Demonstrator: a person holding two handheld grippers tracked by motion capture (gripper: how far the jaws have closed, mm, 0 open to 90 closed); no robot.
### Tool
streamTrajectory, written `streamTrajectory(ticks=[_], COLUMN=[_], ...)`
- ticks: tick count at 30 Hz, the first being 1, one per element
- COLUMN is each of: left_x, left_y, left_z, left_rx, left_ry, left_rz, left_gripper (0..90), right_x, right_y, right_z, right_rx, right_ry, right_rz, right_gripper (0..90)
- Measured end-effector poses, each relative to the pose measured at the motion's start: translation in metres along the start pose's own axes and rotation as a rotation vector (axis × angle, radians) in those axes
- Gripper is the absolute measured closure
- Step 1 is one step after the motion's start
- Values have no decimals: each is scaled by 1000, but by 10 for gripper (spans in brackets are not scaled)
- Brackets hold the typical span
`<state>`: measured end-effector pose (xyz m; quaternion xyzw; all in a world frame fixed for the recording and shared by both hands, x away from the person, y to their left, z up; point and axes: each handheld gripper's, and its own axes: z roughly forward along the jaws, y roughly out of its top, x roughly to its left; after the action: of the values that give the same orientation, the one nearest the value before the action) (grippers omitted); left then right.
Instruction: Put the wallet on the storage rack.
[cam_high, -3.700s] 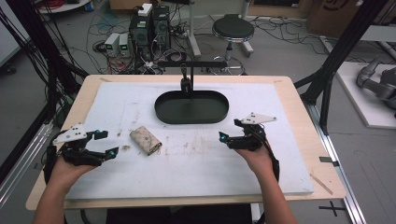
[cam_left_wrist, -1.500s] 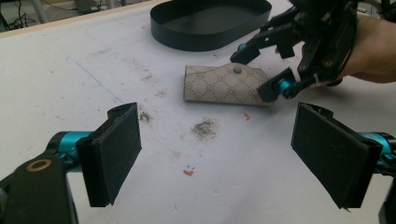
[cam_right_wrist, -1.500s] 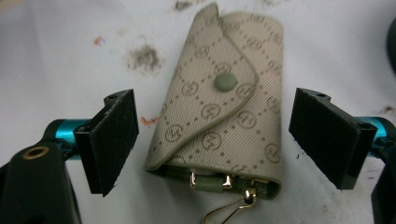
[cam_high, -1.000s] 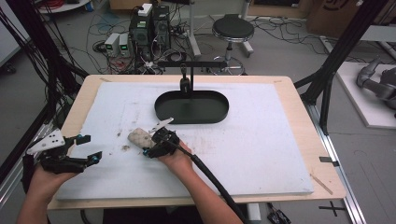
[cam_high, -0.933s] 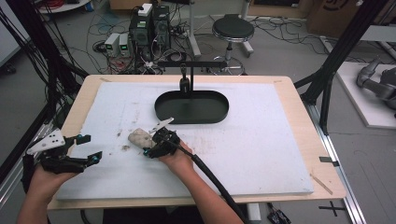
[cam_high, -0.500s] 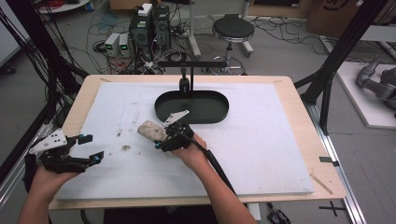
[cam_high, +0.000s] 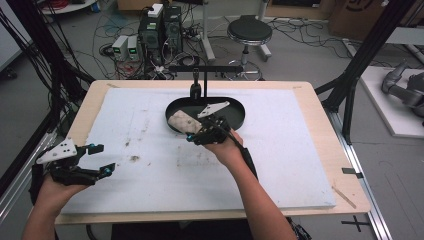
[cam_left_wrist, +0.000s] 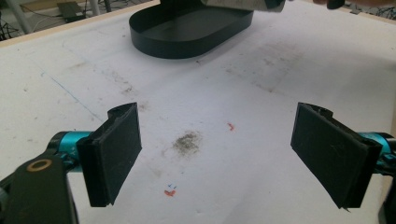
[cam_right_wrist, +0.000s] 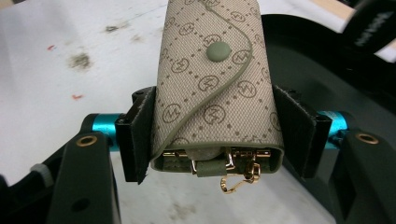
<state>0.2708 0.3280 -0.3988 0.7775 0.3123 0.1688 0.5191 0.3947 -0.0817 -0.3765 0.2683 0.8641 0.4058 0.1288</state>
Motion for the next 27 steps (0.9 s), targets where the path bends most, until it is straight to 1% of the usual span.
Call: streamTrajectory(ticks=[1, 3, 4, 6, 7, 11, 12, 14, 15, 16, 18, 22, 27], left_x=[0, 0, 0, 1, 1, 1, 1, 1, 1, 1, 1, 1, 1], left_y=[0, -1, -1, -1, -1, -1, -1, -1, -2, -2, -2, -2, -1], left_z=[0, 0, 0, 0, 0, 1, 1, 1, 2, 2, 2, 2, 2], left_rx=[3, 5, 5, 6, 7, 9, 13, 18, 19, 21, 22, 19, 21], left_ry=[2, 3, 3, 3, 5, 7, 8, 10, 7, 7, 7, 9, 10], left_rz=[-1, -1, -1, -2, -3, -4, -2, 1, 1, 2, 3, 0, 3], left_gripper=[160, 161, 160, 160, 160, 160, 160, 161, 162, 162, 162, 161, 162], right_x=[-4, -12, -15, -22, -25, -37, -39, -42, -47, -49, -53, -64, -76], right_y=[1, 2, 3, 4, 4, 6, 7, 7, 8, 9, 8, 6, 1], right_z=[-2, -7, -9, -12, -14, -16, -16, -16, -15, -15, -14, -6, 4], right_rx=[4, 4, 3, -3, -3, 7, 2, 7, 13, 12, 13, 18, 37], right_ry=[-7, -25, -31, -34, -36, -51, -57, -56, -70, -74, -74, -85, -99], right_rz=[5, -2, 4, 17, 16, 17, 10, 13, 5, 5, 10, -1, 17], right_gripper=[358, 359, 359, 359, 359, 358, 358, 358, 358, 358, 358, 358, 358])
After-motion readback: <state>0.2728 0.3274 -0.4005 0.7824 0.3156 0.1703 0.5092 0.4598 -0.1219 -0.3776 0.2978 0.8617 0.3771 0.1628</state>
